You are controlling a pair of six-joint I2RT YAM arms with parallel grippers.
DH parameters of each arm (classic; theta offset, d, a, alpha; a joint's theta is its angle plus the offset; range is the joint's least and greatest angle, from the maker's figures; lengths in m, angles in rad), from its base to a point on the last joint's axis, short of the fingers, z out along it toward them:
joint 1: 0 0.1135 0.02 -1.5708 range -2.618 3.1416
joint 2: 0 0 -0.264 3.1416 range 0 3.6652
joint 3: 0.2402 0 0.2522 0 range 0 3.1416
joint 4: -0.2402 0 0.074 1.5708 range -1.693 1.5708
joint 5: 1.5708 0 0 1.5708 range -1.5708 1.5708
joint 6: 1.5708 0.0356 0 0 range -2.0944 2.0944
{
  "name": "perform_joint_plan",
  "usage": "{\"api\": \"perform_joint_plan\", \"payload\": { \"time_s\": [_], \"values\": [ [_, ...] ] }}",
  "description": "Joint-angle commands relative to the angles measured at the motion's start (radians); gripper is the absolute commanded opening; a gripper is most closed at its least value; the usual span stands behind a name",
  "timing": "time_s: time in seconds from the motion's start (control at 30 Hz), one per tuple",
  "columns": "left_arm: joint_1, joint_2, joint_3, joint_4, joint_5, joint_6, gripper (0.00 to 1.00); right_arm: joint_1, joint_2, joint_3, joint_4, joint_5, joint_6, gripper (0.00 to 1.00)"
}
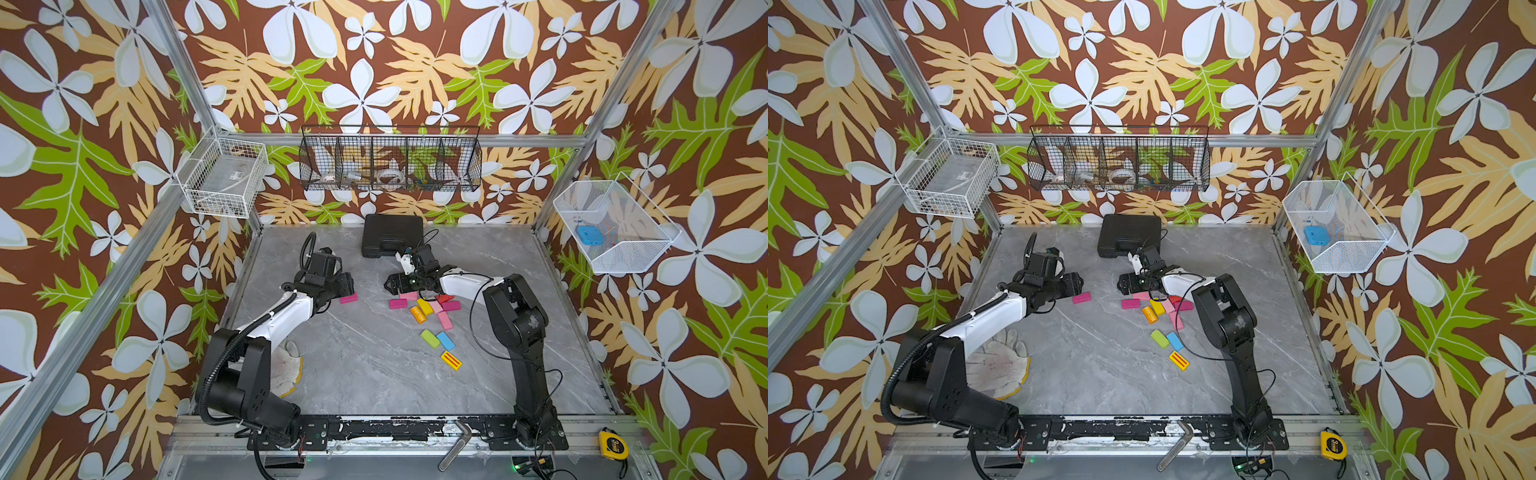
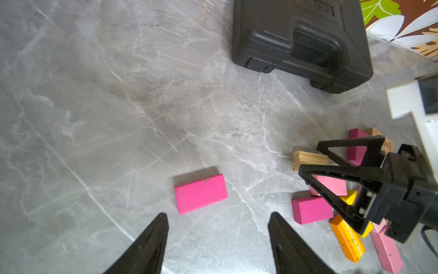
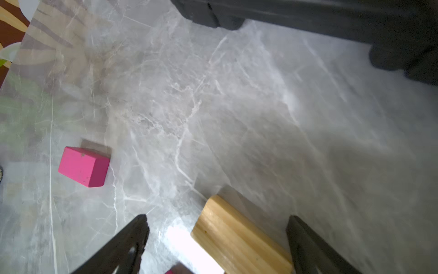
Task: Assemble the number 7 with building blocks
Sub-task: Adjust the building block at the center of the board, then move the building block to the center of the board.
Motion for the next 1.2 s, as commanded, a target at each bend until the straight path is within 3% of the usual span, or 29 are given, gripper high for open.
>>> {"api": "perform_joint_plan", "payload": {
  "time_s": [0.0,0.27,0.33,0.57,1.17],
  "values": [
    [0.002,-0.019,-0.028,0.039,-0.026,-0.022,0.72,0.003,-0.009,-0.009,-0.044,0.041,-0.004,0.92],
    [0.001,-0.048,-0.067,0.048,-0.04,-0.032,0.83,0.003,-0.05,-0.05,-0.076,0.12,0.003,0.92],
    [0.001,-0.051,-0.07,0.049,-0.045,-0.034,0.99,0.004,-0.064,-0.07,-0.076,0.123,0.01,0.92],
    [0.001,-0.052,-0.072,0.051,-0.051,-0.03,1.0,0.019,-0.09,-0.1,-0.079,0.114,0.021,0.93],
    [0.001,-0.067,-0.084,0.046,-0.046,-0.024,1.0,0.069,0.006,0.035,-0.08,0.065,0.054,0.92]
  ]
}}
